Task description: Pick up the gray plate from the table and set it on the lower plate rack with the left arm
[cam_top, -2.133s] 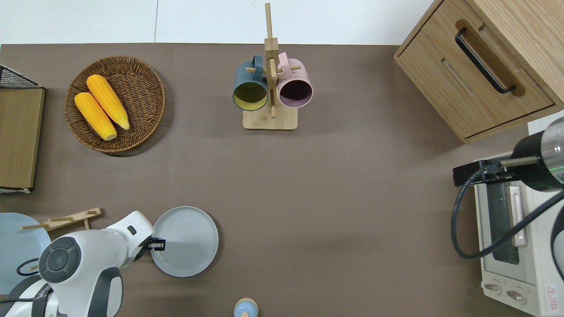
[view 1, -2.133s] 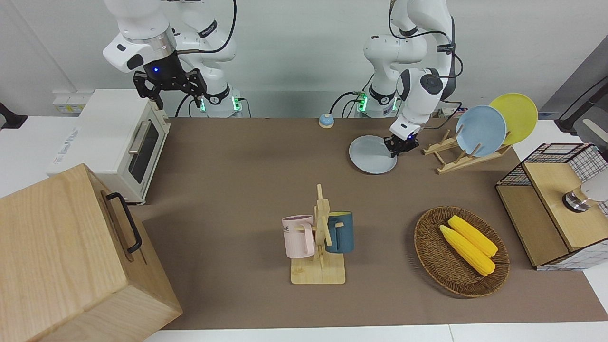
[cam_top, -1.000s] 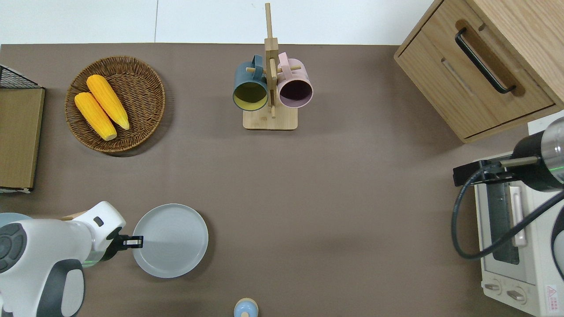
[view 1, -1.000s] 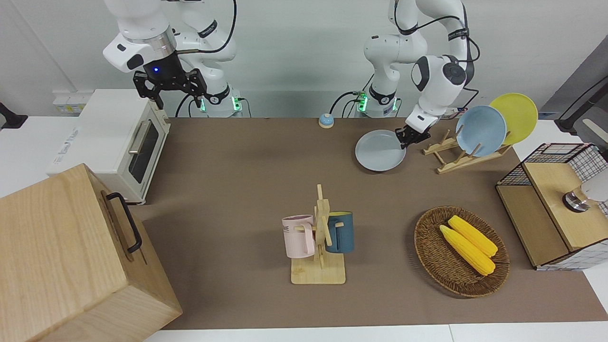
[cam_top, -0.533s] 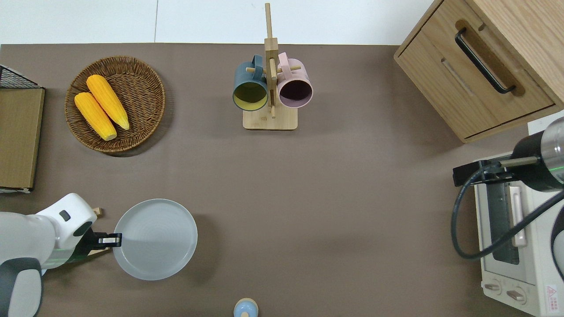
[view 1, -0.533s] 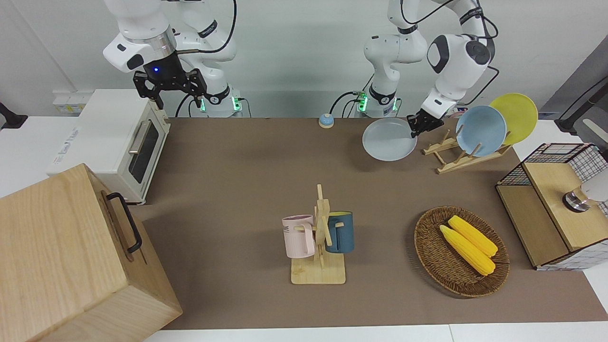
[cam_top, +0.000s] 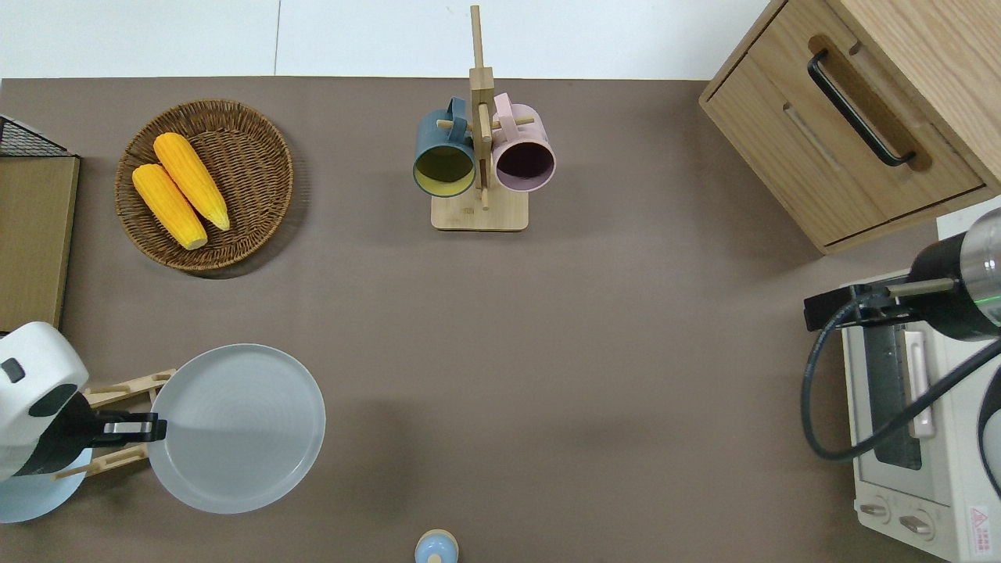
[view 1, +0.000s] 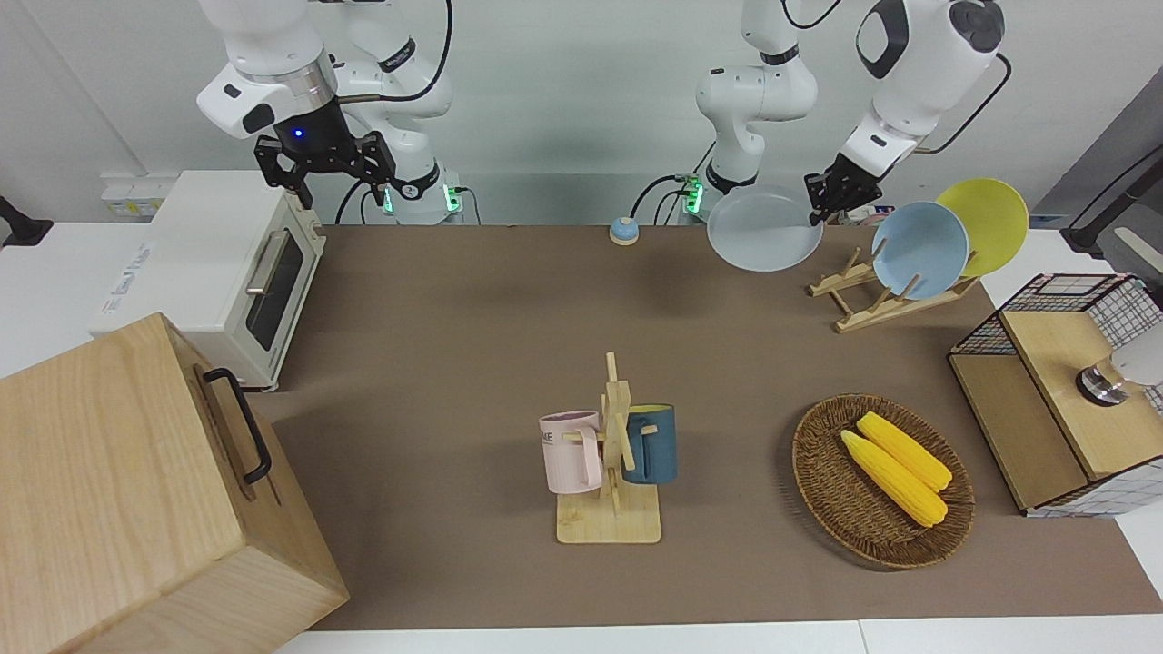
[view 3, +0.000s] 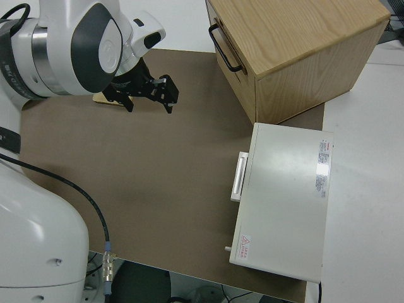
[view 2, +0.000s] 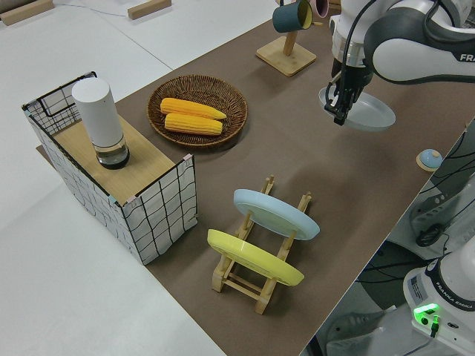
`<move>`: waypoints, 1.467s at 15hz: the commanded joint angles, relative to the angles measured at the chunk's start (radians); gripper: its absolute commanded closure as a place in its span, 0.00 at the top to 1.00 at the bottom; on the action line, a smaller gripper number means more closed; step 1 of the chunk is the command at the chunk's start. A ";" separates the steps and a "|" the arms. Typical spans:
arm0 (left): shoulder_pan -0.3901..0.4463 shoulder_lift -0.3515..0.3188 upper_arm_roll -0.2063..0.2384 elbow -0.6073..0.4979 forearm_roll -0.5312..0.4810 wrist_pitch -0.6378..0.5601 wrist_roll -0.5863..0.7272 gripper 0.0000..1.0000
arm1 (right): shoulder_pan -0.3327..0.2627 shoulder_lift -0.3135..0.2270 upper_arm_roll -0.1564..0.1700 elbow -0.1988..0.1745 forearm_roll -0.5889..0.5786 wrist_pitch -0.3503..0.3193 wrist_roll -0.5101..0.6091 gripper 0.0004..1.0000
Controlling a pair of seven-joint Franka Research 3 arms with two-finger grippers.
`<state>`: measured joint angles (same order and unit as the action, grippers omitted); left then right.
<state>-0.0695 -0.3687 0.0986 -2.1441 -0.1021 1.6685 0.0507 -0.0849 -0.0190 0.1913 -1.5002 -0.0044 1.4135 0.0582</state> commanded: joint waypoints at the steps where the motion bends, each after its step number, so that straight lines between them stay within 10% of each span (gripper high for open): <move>1: -0.001 0.013 0.001 0.085 -0.019 -0.067 0.001 0.00 | -0.007 -0.002 0.007 0.006 0.007 -0.014 0.000 0.99; 11: 0.000 0.025 -0.010 0.250 -0.030 -0.174 -0.012 0.00 | -0.007 -0.002 0.005 0.006 0.007 -0.014 0.000 0.99; 22: -0.009 0.048 -0.100 0.251 0.395 -0.214 -0.115 0.00 | -0.007 -0.002 0.005 0.006 0.007 -0.014 0.000 0.99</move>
<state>-0.0717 -0.3525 0.0104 -1.9186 0.1732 1.5035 -0.0310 -0.0849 -0.0190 0.1913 -1.5002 -0.0044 1.4135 0.0582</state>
